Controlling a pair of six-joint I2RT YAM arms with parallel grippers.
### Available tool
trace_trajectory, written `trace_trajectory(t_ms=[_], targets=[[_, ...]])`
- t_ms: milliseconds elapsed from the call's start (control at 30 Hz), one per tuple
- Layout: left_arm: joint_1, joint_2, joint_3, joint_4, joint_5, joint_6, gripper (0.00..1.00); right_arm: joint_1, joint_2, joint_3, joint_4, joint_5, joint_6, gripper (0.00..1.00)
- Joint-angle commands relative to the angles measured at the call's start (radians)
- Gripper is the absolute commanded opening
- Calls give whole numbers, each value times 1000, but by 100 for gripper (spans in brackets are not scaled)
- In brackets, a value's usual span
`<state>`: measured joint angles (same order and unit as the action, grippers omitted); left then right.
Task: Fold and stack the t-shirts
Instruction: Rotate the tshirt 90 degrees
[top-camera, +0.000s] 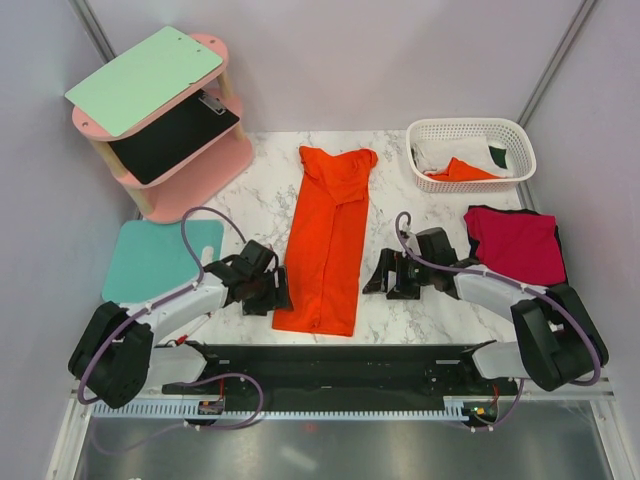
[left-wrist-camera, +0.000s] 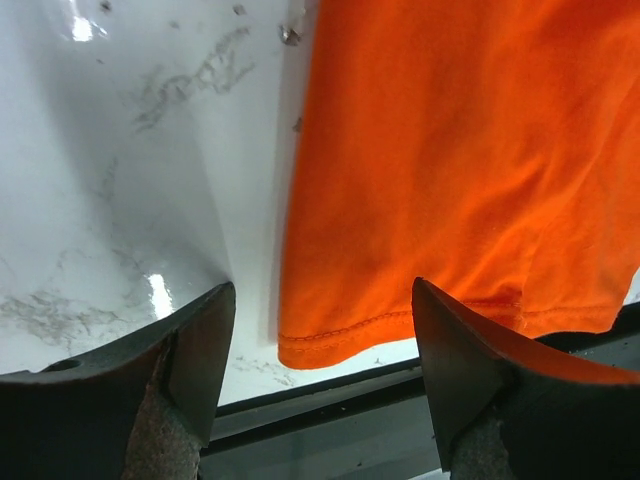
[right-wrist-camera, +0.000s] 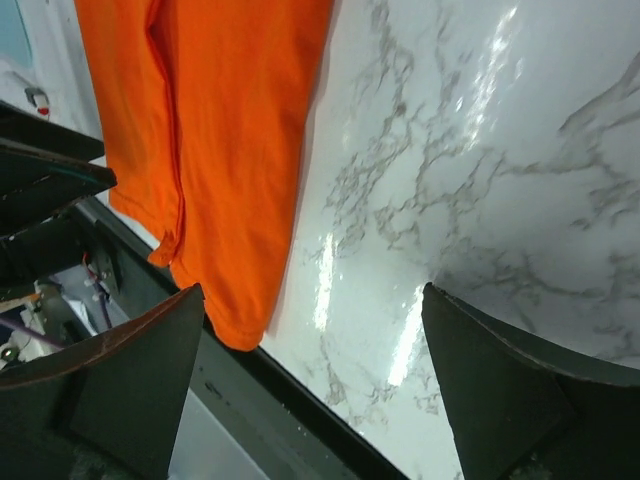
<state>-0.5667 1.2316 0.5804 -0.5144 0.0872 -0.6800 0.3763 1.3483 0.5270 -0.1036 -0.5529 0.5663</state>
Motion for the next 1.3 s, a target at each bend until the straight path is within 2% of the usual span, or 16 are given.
trace_trajectory(t_ms=[0, 100, 167, 200, 567, 867, 967, 1033, 1167, 1233, 1267], targets=[[-36, 2, -27, -29, 0, -81, 77, 36, -1, -74, -128, -74, 10, 96], [-51, 6, -24, -26, 8, -95, 73, 55, 2, -108, -139, -111, 12, 95], [-64, 15, -24, -18, 20, -110, 66, 62, 14, -128, -139, -143, 9, 94], [-79, 22, -24, -10, 28, -113, 58, 61, 17, -133, -137, -154, 9, 94], [-222, 173, 35, 80, 69, -159, 55, 69, 66, -131, -68, -200, 27, 94], [-225, 117, 29, -5, -6, -168, 56, 142, 190, -124, 90, -186, 124, 87], [-225, 117, 22, -21, -26, -179, 55, 168, 228, -122, 139, -173, 153, 80], [-223, 129, 16, -32, -41, -196, 53, 177, 251, -119, 162, -167, 178, 72], [-223, 160, 9, -32, -40, -202, 50, 190, 256, -128, 177, -89, 193, 67], [-223, 177, 10, -27, -35, -198, 38, 191, 249, -137, 196, -64, 205, 53], [-223, 180, 10, -24, -33, -196, 26, 190, 244, -140, 205, -35, 207, 37]])
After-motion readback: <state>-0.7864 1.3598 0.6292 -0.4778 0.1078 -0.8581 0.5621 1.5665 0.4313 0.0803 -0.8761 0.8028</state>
